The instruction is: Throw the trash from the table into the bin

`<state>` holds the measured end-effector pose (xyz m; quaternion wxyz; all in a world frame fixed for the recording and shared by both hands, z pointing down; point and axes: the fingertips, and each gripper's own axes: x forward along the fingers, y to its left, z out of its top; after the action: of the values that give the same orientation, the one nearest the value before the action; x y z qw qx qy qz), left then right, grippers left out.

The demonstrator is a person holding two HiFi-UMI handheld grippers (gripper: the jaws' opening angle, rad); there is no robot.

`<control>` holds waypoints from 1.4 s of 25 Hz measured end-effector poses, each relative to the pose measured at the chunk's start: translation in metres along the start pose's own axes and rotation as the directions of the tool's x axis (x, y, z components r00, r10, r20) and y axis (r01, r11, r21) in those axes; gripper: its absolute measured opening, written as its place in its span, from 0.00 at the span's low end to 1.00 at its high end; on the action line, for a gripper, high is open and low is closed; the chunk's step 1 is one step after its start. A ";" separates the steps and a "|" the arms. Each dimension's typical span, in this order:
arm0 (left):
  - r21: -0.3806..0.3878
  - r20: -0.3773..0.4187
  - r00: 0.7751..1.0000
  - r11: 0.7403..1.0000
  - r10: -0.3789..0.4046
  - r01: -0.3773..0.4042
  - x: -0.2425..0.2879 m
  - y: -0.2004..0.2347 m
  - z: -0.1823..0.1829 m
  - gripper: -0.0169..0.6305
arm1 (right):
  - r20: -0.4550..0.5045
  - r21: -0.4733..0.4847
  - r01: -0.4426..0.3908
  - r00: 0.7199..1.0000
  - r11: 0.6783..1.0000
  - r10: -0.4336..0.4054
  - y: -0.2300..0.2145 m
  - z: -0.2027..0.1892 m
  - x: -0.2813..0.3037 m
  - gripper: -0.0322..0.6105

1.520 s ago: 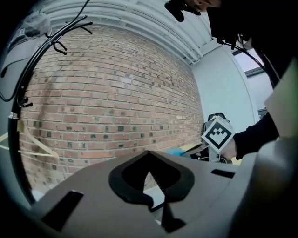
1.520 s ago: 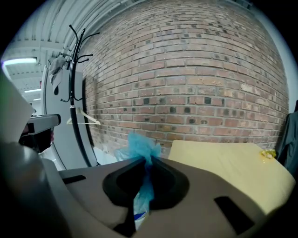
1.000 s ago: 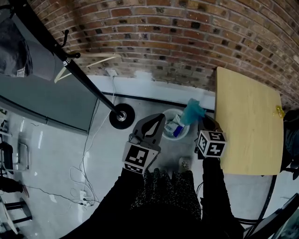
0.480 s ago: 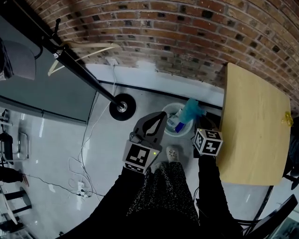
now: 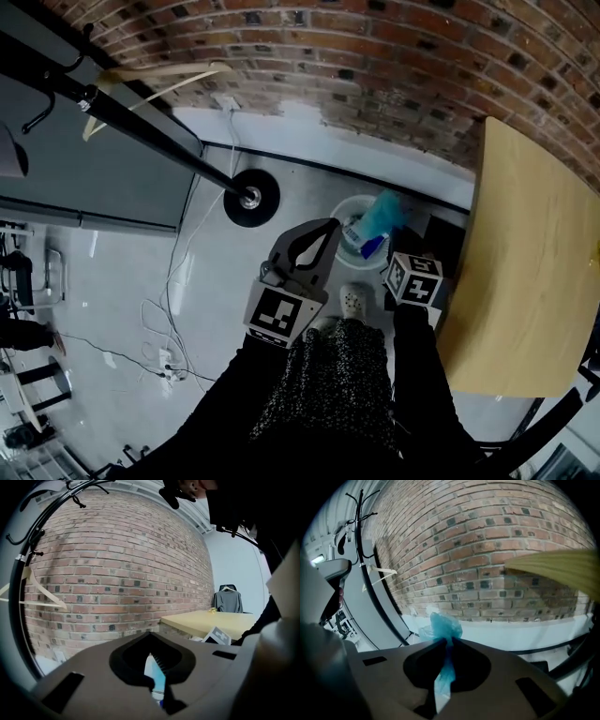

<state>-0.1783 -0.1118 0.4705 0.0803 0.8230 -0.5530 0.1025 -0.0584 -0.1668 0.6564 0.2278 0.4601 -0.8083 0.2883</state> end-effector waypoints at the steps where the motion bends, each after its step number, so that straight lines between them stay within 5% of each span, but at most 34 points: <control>1: 0.006 -0.008 1.000 1.000 -0.004 0.004 0.003 0.001 -0.004 0.04 | -0.009 0.008 0.000 1.000 1.000 0.000 -0.002 -0.007 0.005 0.08; 23: -0.044 -0.042 0.999 0.999 0.029 -0.031 0.036 0.005 -0.061 0.04 | -0.189 0.055 -0.084 0.978 0.995 0.093 -0.008 -0.097 0.077 0.09; 32: -0.060 -0.062 0.997 0.997 0.049 -0.053 0.031 0.014 -0.065 0.04 | -0.246 0.095 -0.124 0.959 0.988 0.144 0.004 -0.107 0.081 0.31; 35: -0.064 -0.063 0.996 0.996 0.056 -0.060 0.030 0.016 -0.066 0.04 | -0.241 0.083 -0.131 0.959 0.988 0.147 0.005 -0.104 0.081 0.32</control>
<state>-0.1877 -0.1284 0.5418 0.1213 0.7998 -0.5771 0.1118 -0.0908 -0.1442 0.7826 0.2901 0.3701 -0.7940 0.3852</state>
